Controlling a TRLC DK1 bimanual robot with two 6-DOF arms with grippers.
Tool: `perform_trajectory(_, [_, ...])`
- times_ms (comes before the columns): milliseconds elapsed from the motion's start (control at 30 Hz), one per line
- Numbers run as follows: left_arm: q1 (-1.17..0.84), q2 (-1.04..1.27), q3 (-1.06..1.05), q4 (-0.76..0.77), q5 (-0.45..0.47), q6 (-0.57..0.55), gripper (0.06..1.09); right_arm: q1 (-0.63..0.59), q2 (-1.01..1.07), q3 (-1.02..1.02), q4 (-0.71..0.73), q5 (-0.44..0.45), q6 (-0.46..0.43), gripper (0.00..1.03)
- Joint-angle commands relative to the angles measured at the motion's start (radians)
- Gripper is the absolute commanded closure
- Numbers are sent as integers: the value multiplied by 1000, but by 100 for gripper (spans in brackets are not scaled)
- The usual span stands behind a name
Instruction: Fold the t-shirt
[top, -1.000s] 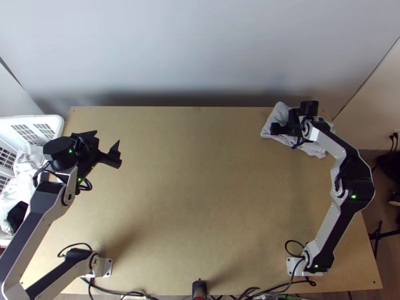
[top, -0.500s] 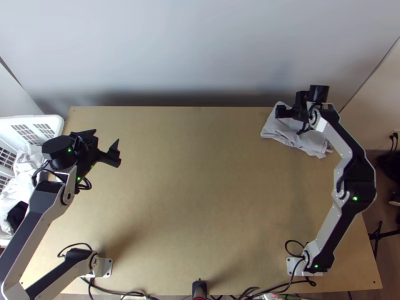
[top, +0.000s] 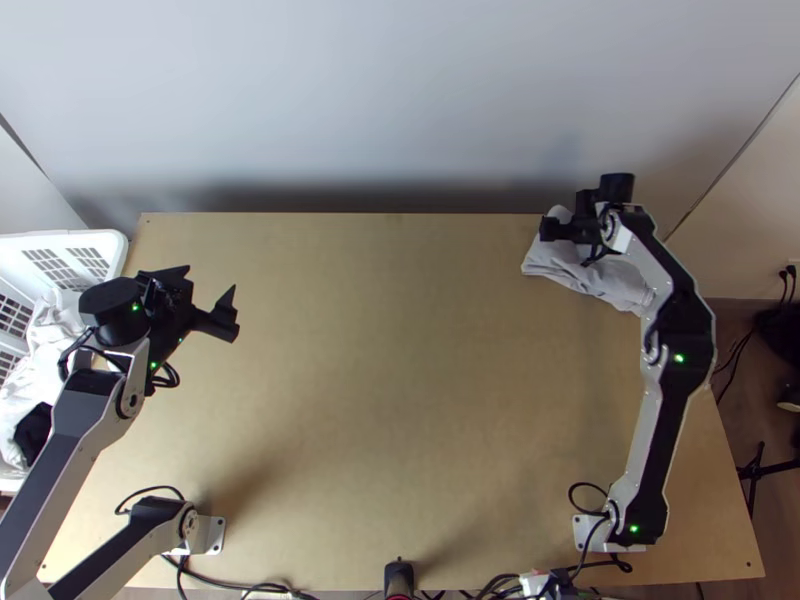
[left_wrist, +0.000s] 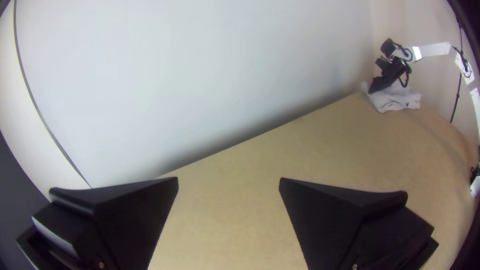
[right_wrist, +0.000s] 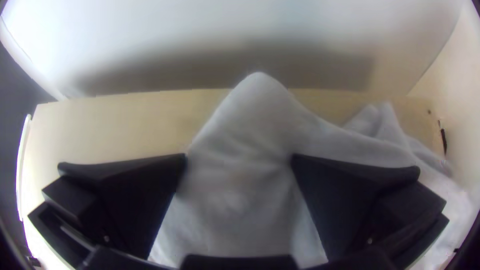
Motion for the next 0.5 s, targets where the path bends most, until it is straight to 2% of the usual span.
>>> perform_trajectory(0, [-8, -8, 2, -6, 1, -5, 10, -5, 143, 163, -105, -4, 11, 5])
perform_trajectory(133, [-13, -5, -1, -6, 1, -7, 10, -7, 129, 172, -121, -4, 11, 5])
perform_trajectory(233, [-14, -6, -9, -6, 1, -8, 10, -15, 40, 136, -161, -19, 14, 5])
perform_trajectory(367, [-14, -9, -26, 4, -1, -7, 10, -21, -168, 10, -141, -31, 17, 5])
perform_trajectory(467, [-14, -22, -52, 13, -1, -13, 10, -28, -374, -159, -55, -30, 17, 5])
